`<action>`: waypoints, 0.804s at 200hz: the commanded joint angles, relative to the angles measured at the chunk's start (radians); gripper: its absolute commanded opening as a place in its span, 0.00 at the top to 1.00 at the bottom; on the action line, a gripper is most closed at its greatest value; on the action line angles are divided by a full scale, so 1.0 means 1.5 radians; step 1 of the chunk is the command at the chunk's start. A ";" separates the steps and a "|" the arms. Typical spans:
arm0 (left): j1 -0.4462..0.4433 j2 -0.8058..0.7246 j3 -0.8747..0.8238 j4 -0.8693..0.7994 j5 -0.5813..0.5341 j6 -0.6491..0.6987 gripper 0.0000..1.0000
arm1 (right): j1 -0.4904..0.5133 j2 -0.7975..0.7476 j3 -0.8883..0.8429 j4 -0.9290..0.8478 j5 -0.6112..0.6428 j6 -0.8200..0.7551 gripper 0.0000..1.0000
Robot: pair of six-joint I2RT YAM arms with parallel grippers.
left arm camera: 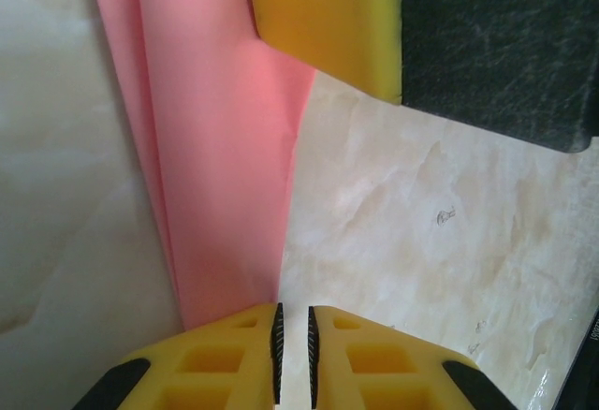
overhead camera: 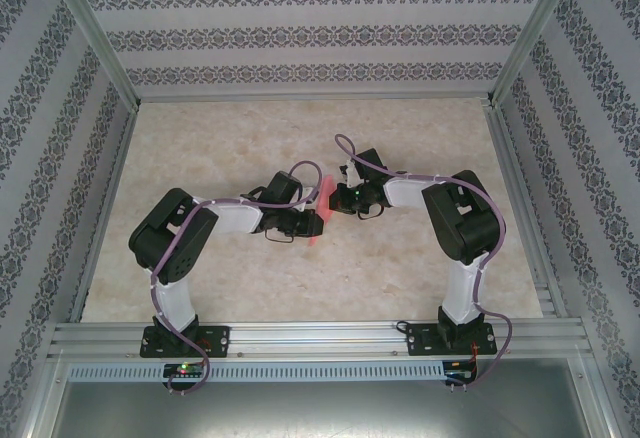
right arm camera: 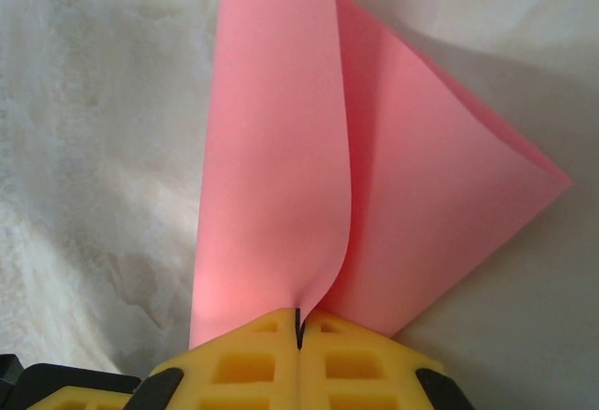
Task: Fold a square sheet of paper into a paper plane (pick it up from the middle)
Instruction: Fold the wing for the fifth time at the center of the table.
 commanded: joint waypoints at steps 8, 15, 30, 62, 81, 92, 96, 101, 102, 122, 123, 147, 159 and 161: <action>0.004 0.022 -0.001 0.003 0.007 0.000 0.81 | 0.002 0.033 -0.033 -0.040 0.062 0.008 1.00; 0.004 0.025 0.000 -0.002 0.005 0.003 0.81 | 0.002 0.032 -0.033 -0.040 0.062 0.009 1.00; 0.003 0.032 0.001 -0.015 -0.005 0.014 0.81 | 0.003 0.031 -0.034 -0.038 0.061 0.012 1.00; -0.003 0.048 0.000 -0.055 -0.045 0.049 0.81 | 0.005 0.023 -0.037 -0.026 0.055 0.022 0.99; -0.006 0.058 -0.006 -0.071 -0.066 0.066 0.81 | 0.005 0.009 -0.037 -0.024 0.054 0.028 0.95; -0.006 0.062 -0.013 -0.073 -0.074 0.070 0.82 | 0.005 -0.002 -0.036 -0.025 0.054 0.029 0.92; -0.006 0.063 -0.015 -0.075 -0.078 0.072 0.82 | 0.004 -0.006 -0.035 -0.026 0.053 0.030 0.91; -0.007 0.065 -0.017 -0.078 -0.084 0.075 0.82 | 0.003 -0.011 -0.034 -0.026 0.051 0.030 0.89; -0.007 0.066 -0.017 -0.079 -0.085 0.076 0.82 | 0.003 -0.013 -0.034 -0.026 0.050 0.030 0.89; -0.007 0.072 -0.023 -0.088 -0.104 0.086 0.82 | 0.000 -0.038 -0.033 -0.033 0.046 0.033 0.81; -0.007 0.073 -0.023 -0.088 -0.104 0.086 0.82 | 0.000 -0.039 -0.033 -0.034 0.046 0.033 0.81; -0.008 0.081 -0.027 -0.093 -0.120 0.095 0.82 | -0.013 -0.077 -0.043 -0.041 0.037 0.035 0.72; -0.008 0.085 -0.027 -0.093 -0.123 0.100 0.82 | -0.021 -0.103 -0.054 -0.054 0.043 0.031 0.71; -0.008 0.086 -0.027 -0.094 -0.124 0.101 0.82 | -0.022 -0.108 -0.056 -0.056 0.043 0.030 0.71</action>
